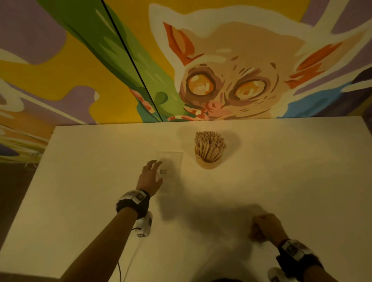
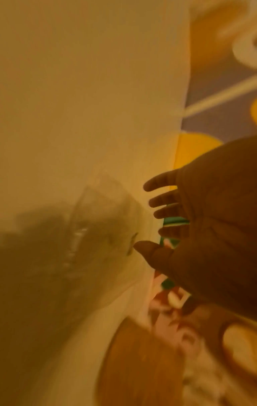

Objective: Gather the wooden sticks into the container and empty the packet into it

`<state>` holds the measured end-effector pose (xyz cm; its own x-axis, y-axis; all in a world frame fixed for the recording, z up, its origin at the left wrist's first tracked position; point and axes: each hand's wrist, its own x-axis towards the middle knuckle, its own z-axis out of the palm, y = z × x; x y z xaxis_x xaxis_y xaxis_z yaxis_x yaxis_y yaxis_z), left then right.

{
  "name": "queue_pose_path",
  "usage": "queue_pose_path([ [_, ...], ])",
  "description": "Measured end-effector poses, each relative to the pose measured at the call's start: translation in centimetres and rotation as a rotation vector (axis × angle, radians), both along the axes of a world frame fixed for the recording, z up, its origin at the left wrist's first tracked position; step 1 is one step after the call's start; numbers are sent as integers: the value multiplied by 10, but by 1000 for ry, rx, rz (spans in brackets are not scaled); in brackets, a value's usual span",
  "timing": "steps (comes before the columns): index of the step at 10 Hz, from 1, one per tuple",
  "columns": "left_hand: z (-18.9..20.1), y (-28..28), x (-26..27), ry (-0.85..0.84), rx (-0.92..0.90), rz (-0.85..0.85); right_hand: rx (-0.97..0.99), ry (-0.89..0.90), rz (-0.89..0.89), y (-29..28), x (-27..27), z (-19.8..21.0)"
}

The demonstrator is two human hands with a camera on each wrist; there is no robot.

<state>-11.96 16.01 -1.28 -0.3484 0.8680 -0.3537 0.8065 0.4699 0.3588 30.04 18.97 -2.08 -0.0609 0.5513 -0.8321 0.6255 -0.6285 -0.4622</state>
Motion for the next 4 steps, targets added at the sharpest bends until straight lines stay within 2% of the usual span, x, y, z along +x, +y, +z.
queue_pose_path([
  [1, -3, -6, 17, 74, -99, -214, 9, 2, 28, 2, 0, 0],
  [2, -5, 1, 23, 48, -162, -196, 9, -1, 42, 3, 0, 0],
  [4, 3, 18, 30, 54, -122, -136, -38, -17, 34, 3, -2, -3],
])
